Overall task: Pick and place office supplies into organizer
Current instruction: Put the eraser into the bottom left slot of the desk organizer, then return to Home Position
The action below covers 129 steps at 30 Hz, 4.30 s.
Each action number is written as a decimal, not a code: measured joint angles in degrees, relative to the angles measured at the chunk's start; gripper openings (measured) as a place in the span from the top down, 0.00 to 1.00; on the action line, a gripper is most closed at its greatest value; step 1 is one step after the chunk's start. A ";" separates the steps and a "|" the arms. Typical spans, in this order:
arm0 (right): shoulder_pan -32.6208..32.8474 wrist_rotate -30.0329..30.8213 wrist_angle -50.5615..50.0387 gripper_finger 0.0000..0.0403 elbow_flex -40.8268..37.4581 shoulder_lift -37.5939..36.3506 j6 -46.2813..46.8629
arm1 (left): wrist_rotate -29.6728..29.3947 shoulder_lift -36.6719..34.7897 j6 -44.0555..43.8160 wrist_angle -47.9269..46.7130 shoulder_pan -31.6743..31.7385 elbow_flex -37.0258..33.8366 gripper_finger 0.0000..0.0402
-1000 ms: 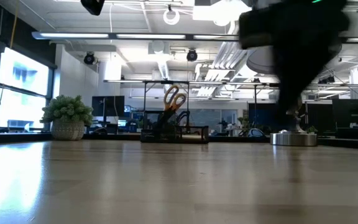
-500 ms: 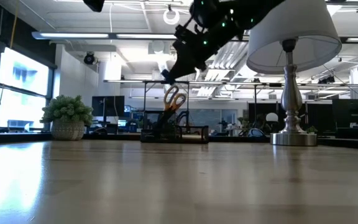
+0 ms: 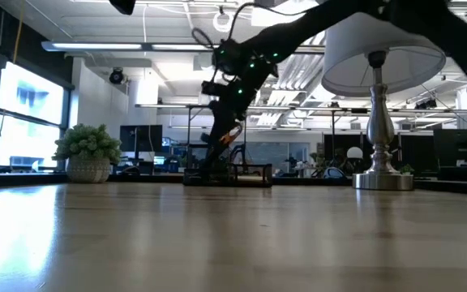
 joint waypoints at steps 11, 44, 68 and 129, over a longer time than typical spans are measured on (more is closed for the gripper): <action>0.00 3.82 -11.50 0.94 15.41 9.79 -1.41 | -0.01 0.00 -0.67 -2.64 0.01 0.00 0.76; 2.66 11.15 -14.75 0.70 16.04 7.36 -3.34 | -1.25 0.04 -2.10 -2.44 -0.01 0.00 0.76; 14.58 8.09 -24.54 0.94 -2.33 -17.67 11.89 | 1.57 -6.92 -3.25 -6.06 -0.06 -0.60 0.89; 30.08 3.61 30.97 0.94 -104.24 -124.00 21.83 | 1.77 -44.70 -11.33 11.56 -0.01 -42.71 1.00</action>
